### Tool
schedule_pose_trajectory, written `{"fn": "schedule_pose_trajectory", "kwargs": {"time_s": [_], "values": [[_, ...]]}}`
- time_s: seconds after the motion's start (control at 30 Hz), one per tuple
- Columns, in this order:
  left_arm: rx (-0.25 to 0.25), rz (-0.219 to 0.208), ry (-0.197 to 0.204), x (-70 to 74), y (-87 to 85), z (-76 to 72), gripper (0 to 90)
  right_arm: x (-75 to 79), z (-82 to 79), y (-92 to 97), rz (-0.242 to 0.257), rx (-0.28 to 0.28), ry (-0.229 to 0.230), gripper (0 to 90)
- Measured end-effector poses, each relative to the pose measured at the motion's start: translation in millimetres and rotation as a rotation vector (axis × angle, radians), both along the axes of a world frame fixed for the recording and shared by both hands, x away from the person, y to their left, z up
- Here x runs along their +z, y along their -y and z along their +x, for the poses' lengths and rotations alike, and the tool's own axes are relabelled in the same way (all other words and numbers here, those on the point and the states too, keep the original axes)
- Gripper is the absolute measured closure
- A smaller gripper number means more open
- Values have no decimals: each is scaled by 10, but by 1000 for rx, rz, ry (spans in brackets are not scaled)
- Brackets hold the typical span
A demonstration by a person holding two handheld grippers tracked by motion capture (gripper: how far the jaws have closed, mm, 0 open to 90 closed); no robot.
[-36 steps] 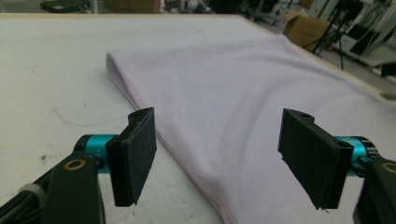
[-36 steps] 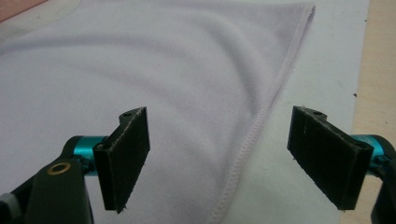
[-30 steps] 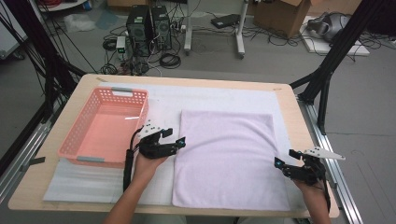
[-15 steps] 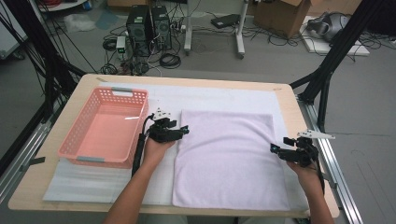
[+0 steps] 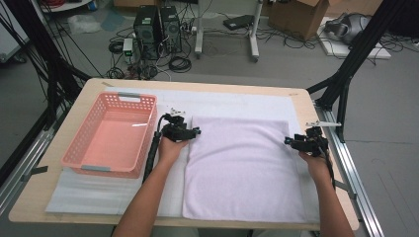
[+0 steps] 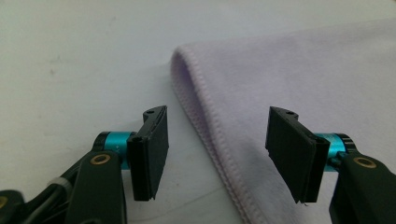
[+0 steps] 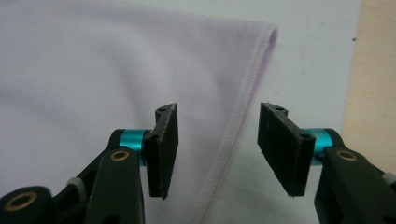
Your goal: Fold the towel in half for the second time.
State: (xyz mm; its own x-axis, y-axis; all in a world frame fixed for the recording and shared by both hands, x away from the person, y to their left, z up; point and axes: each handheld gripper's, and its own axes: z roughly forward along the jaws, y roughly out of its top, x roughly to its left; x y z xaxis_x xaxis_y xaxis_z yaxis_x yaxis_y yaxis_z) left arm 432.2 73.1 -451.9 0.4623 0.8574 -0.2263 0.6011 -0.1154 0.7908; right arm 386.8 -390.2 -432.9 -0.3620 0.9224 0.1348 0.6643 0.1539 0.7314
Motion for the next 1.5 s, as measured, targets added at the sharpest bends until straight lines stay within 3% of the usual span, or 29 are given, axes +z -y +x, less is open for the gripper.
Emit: {"fn": "schedule_pose_trajectory", "kwargs": {"time_s": [0.13, 0.23, 0.3, 0.37, 0.43, 0.47, 0.5, 0.53, 0.6, 0.67, 0.8, 0.9, 0.93, 1.13, 1.23, 1.3, 1.37, 1.5], "values": [[-28, 38, -12, 19, 94, 114, 439, -34, 132, -10, -2, -23, -18, 486], [-25, 77, 7, 14, 194, 149, 446, -49, 214, -40, -28, -30, -23, 499], [-11, 126, 31, 11, 238, 145, 509, -80, 275, -62, -47, -34, -40, 513], [-6, 137, 38, 10, 224, 150, 579, -82, 318, -73, -45, -41, -46, 546], [9, 113, 28, 8, 189, 163, 662, -62, 361, -75, -55, -52, -65, 627], [13, 74, 14, 2, 166, 174, 727, -56, 374, -72, -59, -42, -62, 734], [13, 19, -16, -13, 146, 193, 851, -62, 381, -76, -42, -31, -64, 769], [20, 2, -26, -15, 135, 201, 852, -69, 384, -82, -29, -40, -64, 845], [24, -14, -29, -14, 123, 206, 858, -71, 384, -83, -4, -50, -69, 865], [19, -24, -7, 18, 83, 201, 861, -65, 383, -55, 8, -54, -70, 873], [51, -131, 49, 152, -17, 183, 862, 19, 346, 22, 91, -93, 17, 876], [57, -186, 86, 236, -81, 159, 861, 118, 304, 27, 109, -108, 102, 875], [48, -192, 93, 252, -90, 148, 861, 139, 292, 36, 137, -112, 107, 875], [15, -181, 102, 304, -119, 43, 858, 223, 196, 38, 157, -75, 111, 873], [11, -214, 90, 318, -160, -33, 855, 298, 134, 49, 159, -46, 122, 872], [-8, -208, 73, 344, -171, -75, 854, 342, 82, 52, 165, -35, 112, 871], [-13, -217, 102, 375, -173, -155, 854, 379, 24, 55, 159, -15, 115, 870], [-33, -221, 107, 405, -189, -296, 855, 403, -141, 79, 158, 2, 131, 868]]}}
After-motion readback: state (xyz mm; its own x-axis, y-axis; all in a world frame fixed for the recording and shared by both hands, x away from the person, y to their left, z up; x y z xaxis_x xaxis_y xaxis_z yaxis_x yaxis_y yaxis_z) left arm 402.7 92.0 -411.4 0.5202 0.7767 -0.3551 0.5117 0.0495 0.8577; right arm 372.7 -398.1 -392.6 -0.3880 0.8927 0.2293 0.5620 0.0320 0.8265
